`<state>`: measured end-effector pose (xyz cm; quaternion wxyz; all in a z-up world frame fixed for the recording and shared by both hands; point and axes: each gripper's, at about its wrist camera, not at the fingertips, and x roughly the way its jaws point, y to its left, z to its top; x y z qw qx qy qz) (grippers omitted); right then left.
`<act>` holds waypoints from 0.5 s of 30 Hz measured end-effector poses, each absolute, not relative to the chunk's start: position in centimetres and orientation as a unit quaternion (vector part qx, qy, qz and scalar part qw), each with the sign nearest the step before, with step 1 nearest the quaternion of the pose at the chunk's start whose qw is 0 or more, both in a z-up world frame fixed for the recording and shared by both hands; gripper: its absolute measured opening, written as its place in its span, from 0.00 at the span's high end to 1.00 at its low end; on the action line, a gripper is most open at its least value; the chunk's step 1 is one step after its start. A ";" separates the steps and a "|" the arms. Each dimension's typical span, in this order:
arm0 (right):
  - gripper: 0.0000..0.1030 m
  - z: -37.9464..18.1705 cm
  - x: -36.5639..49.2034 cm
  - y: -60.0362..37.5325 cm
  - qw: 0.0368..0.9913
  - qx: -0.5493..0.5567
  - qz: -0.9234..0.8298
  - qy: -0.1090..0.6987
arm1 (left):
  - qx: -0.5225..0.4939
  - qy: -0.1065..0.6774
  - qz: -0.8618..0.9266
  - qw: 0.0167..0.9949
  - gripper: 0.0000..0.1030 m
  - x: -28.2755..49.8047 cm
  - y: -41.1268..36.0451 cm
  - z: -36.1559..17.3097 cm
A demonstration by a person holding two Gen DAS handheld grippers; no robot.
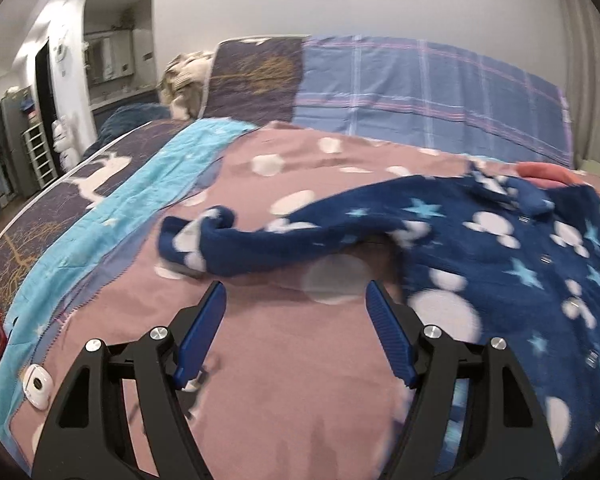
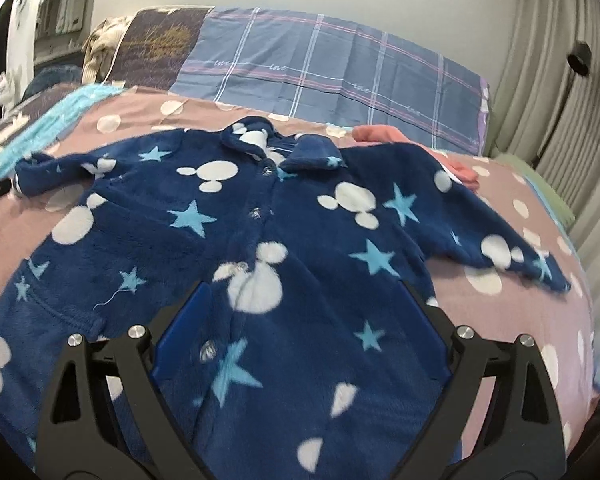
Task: Fold small clothes
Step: 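Grasp the robe's sleeve cuff with the left tool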
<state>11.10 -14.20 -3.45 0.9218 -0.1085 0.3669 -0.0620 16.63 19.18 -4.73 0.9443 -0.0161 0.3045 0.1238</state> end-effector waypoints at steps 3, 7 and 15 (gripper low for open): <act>0.10 -3.9 12.3 -13.1 0.918 -0.128 -0.057 0.371 | -0.033 0.316 0.156 0.935 0.28 18.1 22.3 -5.3; 0.10 -4.7 13.6 -12.0 0.913 -0.145 -0.049 0.378 | -0.071 0.327 0.198 0.921 0.27 19.9 26.8 -5.9; 0.10 -5.9 15.1 -12.2 0.907 -0.141 -0.038 0.395 | -0.166 0.325 0.217 0.905 0.24 23.0 33.7 -5.7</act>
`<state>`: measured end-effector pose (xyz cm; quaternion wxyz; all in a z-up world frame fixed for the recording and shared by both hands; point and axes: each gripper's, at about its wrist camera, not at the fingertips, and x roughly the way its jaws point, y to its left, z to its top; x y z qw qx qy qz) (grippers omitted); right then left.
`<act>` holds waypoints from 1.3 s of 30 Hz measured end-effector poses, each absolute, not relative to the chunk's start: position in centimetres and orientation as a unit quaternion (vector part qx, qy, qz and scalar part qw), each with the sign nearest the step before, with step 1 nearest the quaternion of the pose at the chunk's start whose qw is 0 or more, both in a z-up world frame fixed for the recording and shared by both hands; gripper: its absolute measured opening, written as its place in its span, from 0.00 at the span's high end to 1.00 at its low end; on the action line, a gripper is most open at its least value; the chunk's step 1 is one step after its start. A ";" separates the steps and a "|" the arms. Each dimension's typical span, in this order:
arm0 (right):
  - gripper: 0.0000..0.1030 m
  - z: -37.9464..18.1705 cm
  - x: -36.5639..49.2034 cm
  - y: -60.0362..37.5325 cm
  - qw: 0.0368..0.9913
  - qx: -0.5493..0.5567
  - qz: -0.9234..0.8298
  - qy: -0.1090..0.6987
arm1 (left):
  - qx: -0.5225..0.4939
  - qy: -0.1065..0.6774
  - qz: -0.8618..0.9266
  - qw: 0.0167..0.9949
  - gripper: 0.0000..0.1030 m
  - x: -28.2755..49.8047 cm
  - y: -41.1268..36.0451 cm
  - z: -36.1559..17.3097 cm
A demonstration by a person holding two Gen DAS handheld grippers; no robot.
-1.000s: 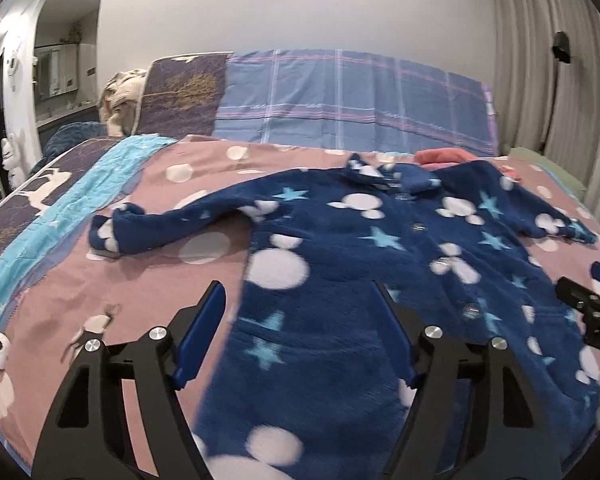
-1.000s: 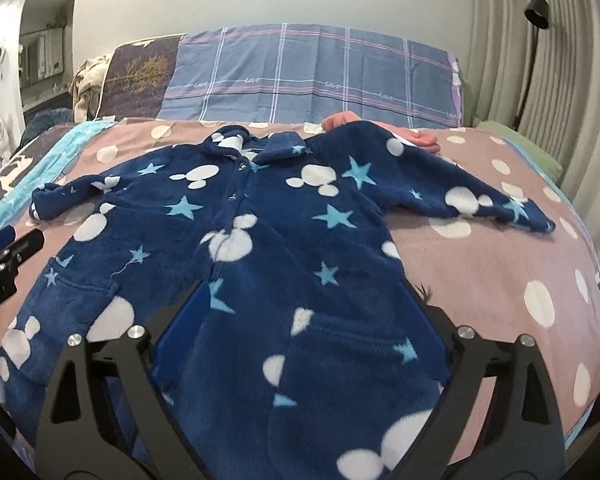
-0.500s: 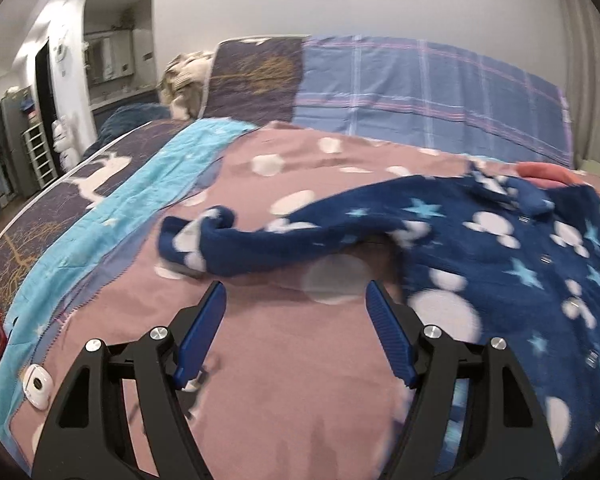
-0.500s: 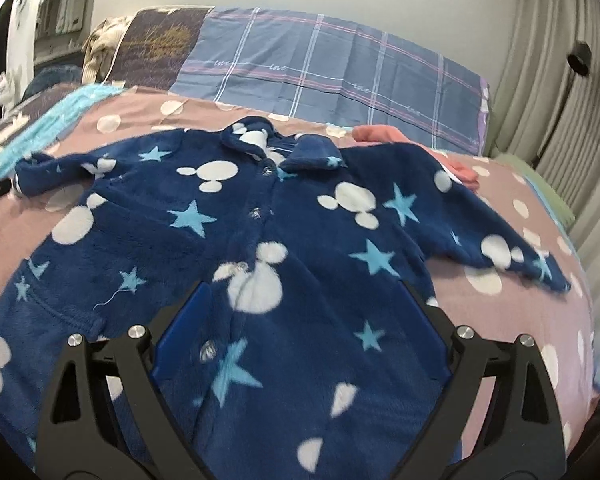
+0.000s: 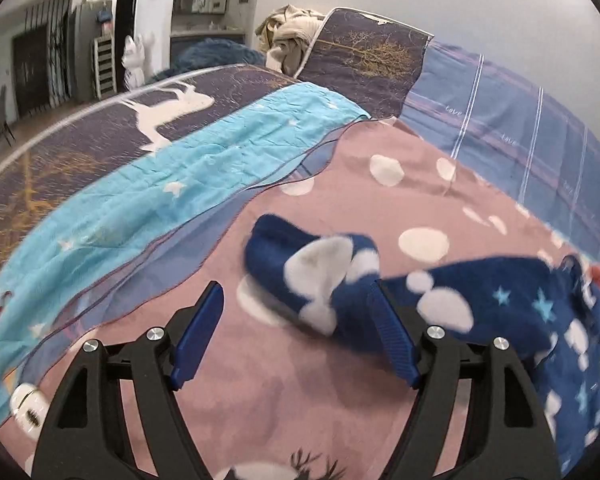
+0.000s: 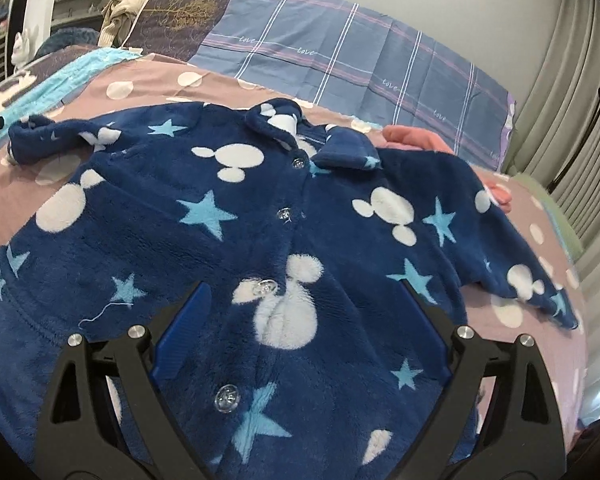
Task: Fold small clothes
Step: 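Grasp the robe's sleeve cuff with the left tool, then fold the held sleeve across the robe body with the left tool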
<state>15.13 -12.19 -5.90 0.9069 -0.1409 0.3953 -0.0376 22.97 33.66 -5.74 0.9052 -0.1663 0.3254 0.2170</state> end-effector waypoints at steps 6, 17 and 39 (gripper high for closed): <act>0.63 -6.2 15.9 -15.7 0.901 -0.057 -0.003 0.431 | -0.140 0.362 0.209 0.898 0.20 27.2 34.0 -6.8; 0.47 -7.1 15.4 -18.2 0.894 -0.036 -0.018 0.446 | -0.100 0.444 0.222 0.862 0.91 32.2 33.3 -9.8; 0.40 -6.8 13.2 -29.0 0.884 0.096 -0.063 0.454 | 0.065 0.249 -0.179 0.950 0.27 25.3 1.1 -2.9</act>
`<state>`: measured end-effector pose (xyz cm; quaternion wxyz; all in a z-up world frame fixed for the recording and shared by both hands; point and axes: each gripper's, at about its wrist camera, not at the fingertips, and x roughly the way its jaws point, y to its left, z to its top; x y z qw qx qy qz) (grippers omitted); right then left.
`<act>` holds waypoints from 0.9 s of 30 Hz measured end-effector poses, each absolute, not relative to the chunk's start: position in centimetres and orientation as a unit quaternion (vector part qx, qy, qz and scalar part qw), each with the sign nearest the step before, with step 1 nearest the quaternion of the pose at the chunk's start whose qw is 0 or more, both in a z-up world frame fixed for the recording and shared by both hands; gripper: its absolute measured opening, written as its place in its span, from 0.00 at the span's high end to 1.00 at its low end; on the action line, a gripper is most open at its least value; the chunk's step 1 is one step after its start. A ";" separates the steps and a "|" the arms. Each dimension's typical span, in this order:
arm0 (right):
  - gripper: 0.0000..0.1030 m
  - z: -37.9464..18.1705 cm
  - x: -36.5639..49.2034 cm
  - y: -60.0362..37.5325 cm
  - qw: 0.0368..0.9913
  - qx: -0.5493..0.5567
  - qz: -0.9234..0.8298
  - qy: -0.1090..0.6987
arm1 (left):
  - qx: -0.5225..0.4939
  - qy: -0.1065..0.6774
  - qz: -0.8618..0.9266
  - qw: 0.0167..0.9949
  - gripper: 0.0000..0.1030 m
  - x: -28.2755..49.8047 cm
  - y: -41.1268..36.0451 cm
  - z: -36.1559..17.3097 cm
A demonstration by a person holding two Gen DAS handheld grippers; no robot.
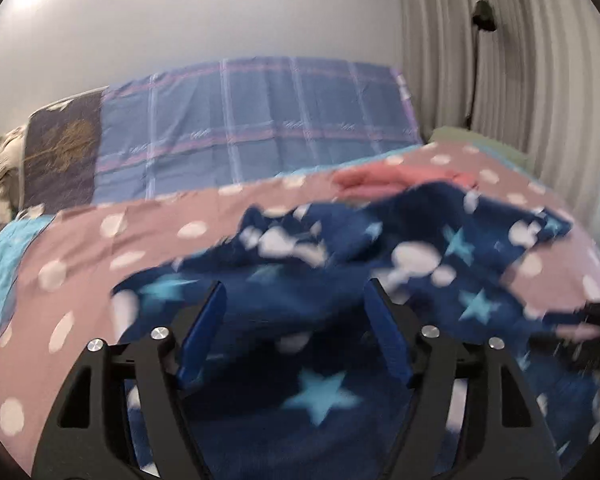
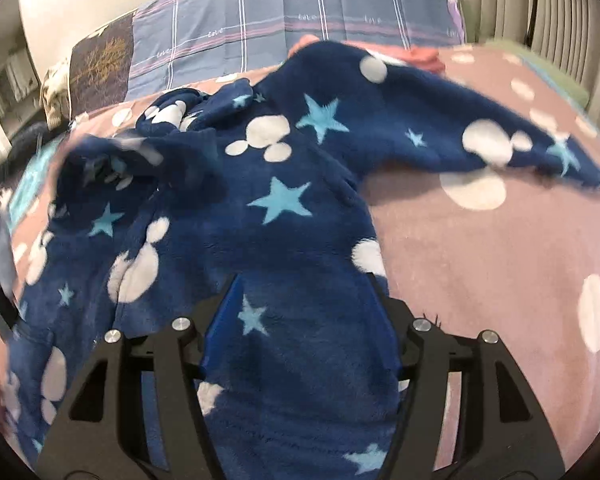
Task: Fold small clothes
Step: 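Fold the held sleeve across the robe body with the left tool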
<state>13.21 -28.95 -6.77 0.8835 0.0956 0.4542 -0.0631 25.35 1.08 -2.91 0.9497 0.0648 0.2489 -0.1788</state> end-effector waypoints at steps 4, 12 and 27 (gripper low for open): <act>0.40 -6.9 15.4 -29.4 0.873 0.147 0.000 0.466 | 0.112 0.266 -0.102 0.952 0.23 26.2 5.5 -5.9; 0.40 -8.4 22.9 -26.6 0.835 0.198 0.091 0.506 | 0.042 0.383 -0.032 0.922 0.23 31.9 11.0 -8.6; 0.89 -4.2 24.2 -16.6 0.929 -0.237 -0.019 0.284 | -0.009 0.411 -0.022 0.911 0.17 33.1 13.1 -10.9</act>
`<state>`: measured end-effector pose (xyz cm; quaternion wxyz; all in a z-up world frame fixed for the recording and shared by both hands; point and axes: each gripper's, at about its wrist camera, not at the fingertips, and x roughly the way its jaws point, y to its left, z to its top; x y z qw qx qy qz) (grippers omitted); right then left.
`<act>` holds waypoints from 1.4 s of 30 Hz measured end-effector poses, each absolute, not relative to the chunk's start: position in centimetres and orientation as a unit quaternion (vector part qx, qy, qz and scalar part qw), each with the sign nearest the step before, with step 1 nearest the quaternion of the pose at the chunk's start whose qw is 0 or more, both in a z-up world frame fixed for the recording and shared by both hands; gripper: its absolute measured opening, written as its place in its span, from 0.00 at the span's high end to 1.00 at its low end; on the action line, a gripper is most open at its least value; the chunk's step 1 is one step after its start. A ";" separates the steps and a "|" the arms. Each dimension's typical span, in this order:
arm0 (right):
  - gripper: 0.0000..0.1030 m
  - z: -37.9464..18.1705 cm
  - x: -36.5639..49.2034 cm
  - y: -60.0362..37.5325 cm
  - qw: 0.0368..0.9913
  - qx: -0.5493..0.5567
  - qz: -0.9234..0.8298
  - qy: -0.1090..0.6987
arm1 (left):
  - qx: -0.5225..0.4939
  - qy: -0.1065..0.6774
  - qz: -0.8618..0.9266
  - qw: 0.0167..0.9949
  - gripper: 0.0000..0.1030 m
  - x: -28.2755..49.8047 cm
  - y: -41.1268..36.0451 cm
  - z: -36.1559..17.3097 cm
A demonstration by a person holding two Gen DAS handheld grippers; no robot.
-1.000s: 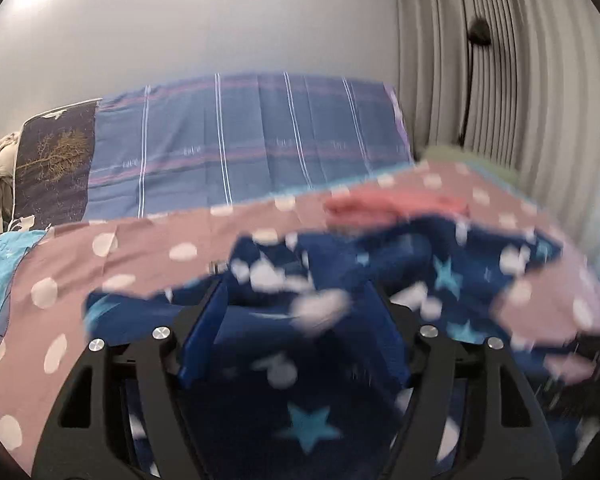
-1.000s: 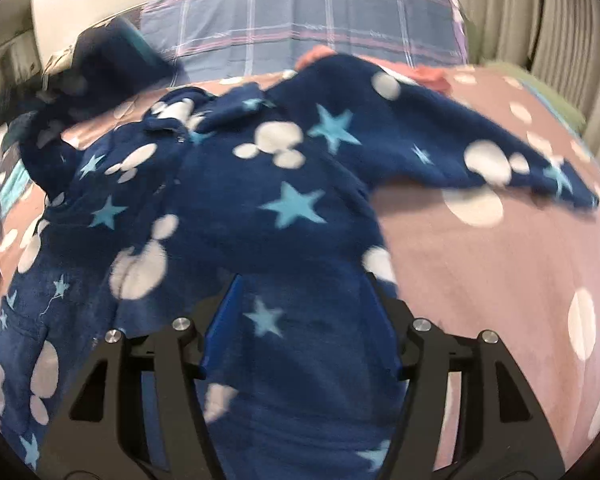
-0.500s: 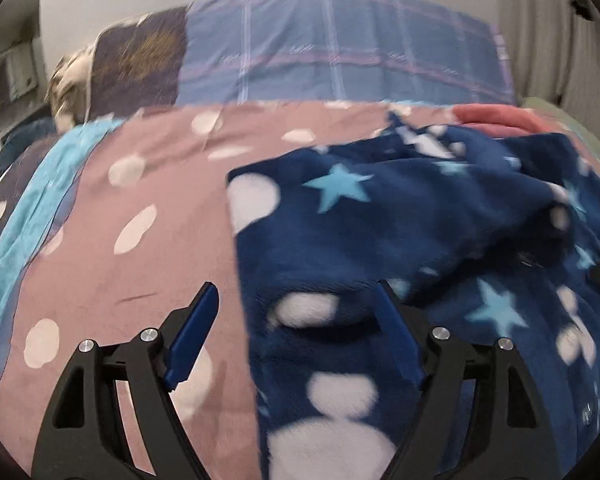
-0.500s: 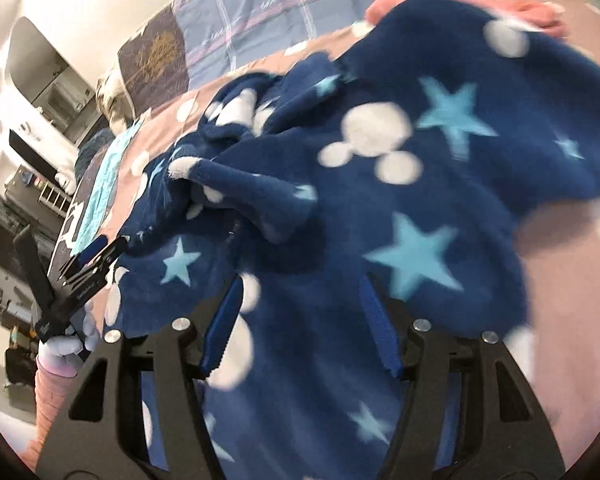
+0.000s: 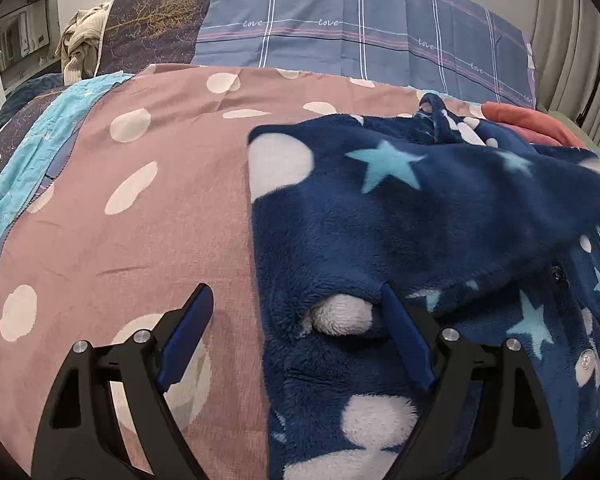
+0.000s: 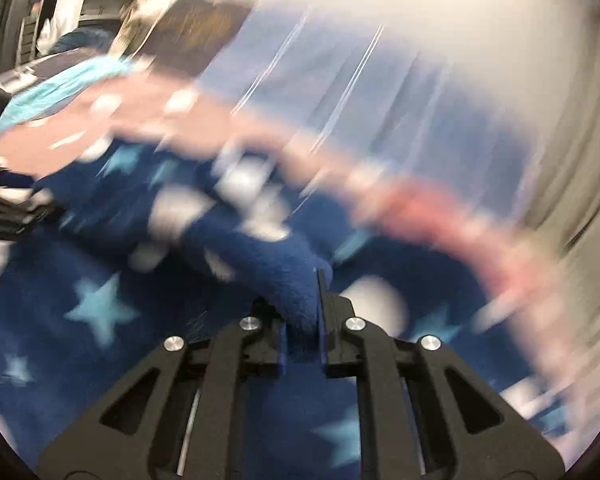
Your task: Fold small clothes
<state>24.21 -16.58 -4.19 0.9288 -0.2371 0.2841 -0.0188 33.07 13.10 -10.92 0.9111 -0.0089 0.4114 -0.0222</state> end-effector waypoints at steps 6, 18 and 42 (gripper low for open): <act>0.65 -8.1 20.5 -18.6 0.885 -0.333 -0.067 0.319 | -0.019 0.411 -0.026 0.911 0.17 33.0 13.4 -11.1; 0.46 -7.5 25.1 -32.7 0.865 0.199 0.020 0.460 | -0.069 0.419 -0.050 0.904 0.17 33.2 14.8 -11.6; 0.70 -7.9 27.5 -29.1 0.909 0.018 -0.076 0.408 | -0.177 0.419 -0.148 0.878 0.43 32.5 17.2 -11.7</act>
